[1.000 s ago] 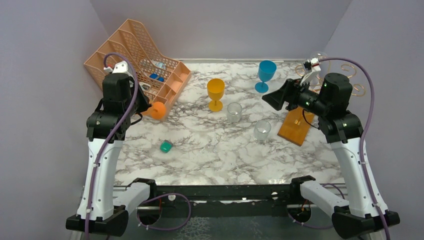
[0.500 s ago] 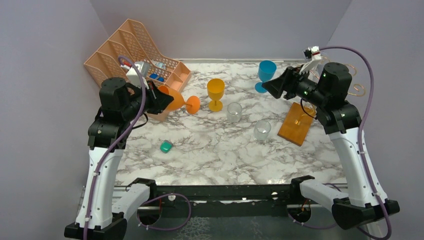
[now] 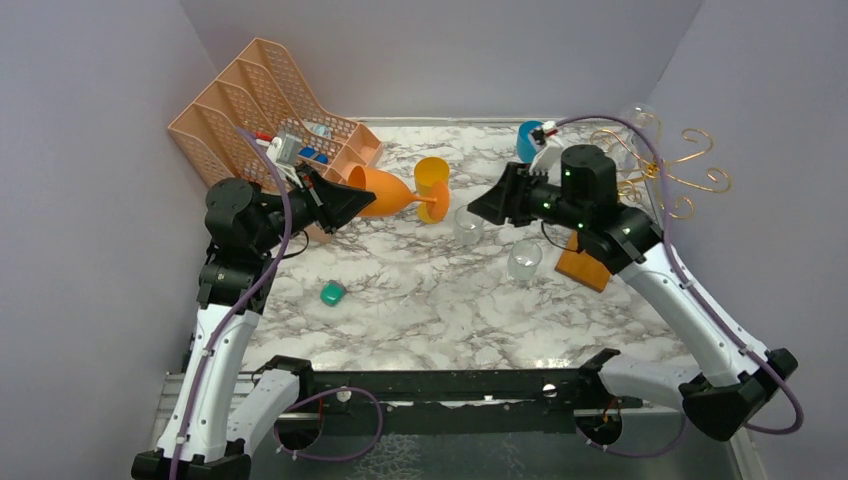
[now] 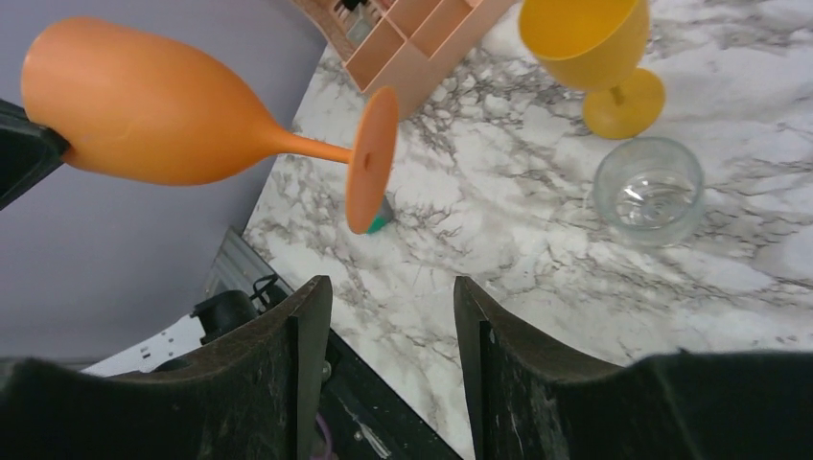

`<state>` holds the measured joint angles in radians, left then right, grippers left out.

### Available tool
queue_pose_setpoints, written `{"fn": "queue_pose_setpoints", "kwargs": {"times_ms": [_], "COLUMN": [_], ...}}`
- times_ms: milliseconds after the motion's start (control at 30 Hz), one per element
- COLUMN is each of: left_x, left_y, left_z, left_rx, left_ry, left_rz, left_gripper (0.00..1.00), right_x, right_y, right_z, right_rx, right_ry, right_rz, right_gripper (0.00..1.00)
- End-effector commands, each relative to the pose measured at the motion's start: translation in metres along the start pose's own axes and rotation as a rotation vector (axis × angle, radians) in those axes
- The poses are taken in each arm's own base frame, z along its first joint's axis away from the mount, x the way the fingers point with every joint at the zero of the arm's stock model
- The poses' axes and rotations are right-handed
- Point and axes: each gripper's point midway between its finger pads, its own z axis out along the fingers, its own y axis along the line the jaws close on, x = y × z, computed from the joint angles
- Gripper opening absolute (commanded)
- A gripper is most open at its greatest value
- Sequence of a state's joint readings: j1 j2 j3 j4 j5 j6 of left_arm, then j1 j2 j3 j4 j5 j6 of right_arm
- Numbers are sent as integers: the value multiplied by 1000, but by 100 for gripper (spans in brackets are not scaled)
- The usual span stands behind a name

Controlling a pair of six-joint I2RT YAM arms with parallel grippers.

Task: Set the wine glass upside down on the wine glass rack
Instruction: Turn the wine glass upside down at the wine rack.

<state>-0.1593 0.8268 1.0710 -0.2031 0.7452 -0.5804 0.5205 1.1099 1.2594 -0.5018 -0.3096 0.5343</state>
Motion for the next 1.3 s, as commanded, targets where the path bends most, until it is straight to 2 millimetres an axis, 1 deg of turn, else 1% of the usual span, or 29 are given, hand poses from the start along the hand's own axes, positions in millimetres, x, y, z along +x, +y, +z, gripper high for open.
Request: {"fn": "queue_pose_setpoints", "kwargs": {"times_ms": [0, 100, 267, 433, 633, 833, 900, 1067, 1100, 1133, 1267], "left_x": [-10, -6, 0, 2, 7, 6, 7, 7, 8, 8, 10], "left_y": [-23, -21, -17, -17, -15, -18, -18, -17, -17, -17, -18], "left_z": [1, 1, 2, 2, 2, 2, 2, 2, 2, 2, 1], "left_rx": [129, 129, 126, 127, 124, 137, 135, 129, 130, 128, 126], "left_ry": [-45, -39, -32, -28, -24, -25, -25, -26, -26, -27, -28], "left_rz": [60, 61, 50, 42, -1, -17, -18, -38, -42, -46, -66], "left_gripper": [0, 0, 0, 0, 0, 0, 0, 0, 3, 9, 42], "right_x": [1, 7, 13, 7, -3, 3, 2, -5, -6, -7, -13], "right_y": [26, 36, 35, 39, 33, 30, 27, 24, 23, 22, 20], "right_z": [26, 38, 53, 57, 59, 64, 63, 56, 55, 54, 51], "right_rx": [-21, -14, 26, 22, 63, 63, 80, 102, 105, 111, 127], "right_ry": [-27, -17, -8, -35, -81, -66, -71, -103, -110, -113, -137], "right_rz": [-3, -27, -56, -62, -73, -81, -91, -120, -125, -131, -147], "right_gripper": [52, 52, 48, 36, 33, 27, 22, 2, 1, 1, 1]}}
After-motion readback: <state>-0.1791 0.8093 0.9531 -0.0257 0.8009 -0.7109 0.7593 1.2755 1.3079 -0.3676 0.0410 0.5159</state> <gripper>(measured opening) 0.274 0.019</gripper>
